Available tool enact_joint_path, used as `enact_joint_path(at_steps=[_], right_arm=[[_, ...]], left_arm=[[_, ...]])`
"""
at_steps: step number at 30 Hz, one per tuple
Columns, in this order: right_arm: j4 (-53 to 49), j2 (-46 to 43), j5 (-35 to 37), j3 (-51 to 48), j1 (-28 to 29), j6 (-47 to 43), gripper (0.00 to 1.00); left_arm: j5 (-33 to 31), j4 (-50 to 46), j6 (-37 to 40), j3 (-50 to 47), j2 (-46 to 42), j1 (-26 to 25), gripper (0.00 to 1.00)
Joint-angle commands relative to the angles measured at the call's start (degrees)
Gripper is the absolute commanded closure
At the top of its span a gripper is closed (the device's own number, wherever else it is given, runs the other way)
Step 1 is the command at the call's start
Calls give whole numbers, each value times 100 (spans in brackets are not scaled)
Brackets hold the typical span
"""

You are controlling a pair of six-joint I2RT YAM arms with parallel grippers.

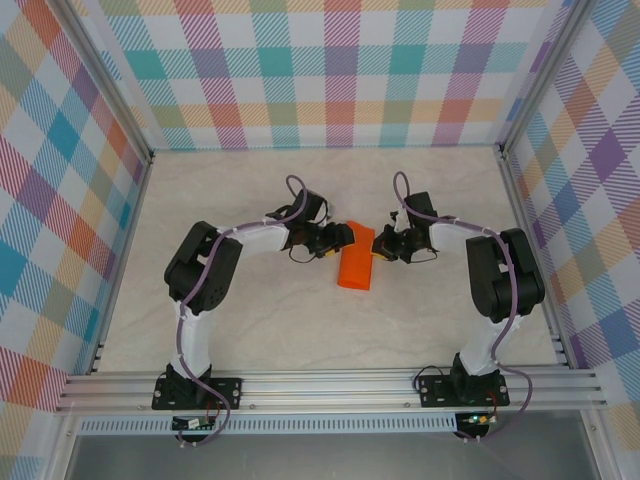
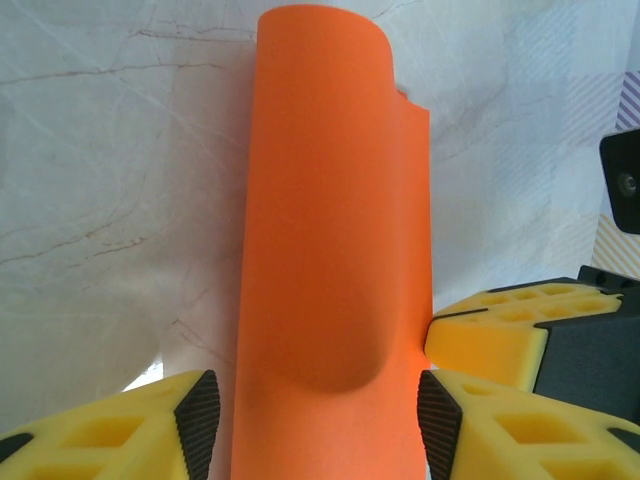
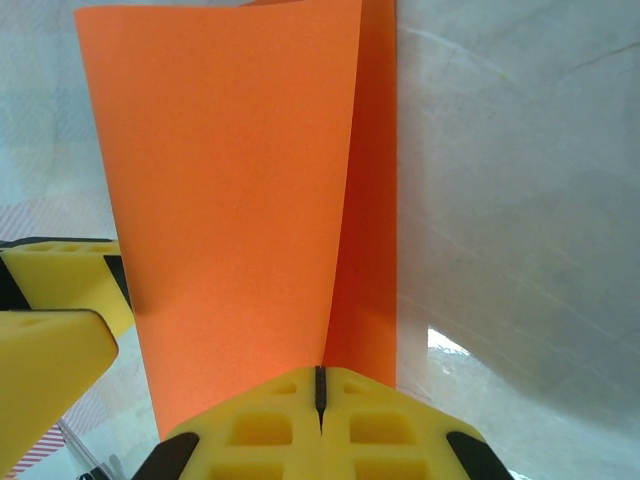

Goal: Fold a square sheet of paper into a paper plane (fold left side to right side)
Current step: First fold in half a square sheet of paper at the center of the table.

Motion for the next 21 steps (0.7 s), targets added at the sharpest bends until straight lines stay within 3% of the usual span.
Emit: enact_joint_path(at_steps=[1,9,17,21], right_arm=[[-87,71,-51,128,-9,-127,100],[-190,15,34,205,-14,-207,95],[-504,-666,720,-19,-68,-291,59],[-718,-1014,1118,-300,-74,-379,50]], left_arm=[[14,-153,46,181,117,-78,46],[51,-444,200,369,312,-96,54],[-70,-573,204,419,393,-96,54],[-77,-606,204,453,413,-99,54]])
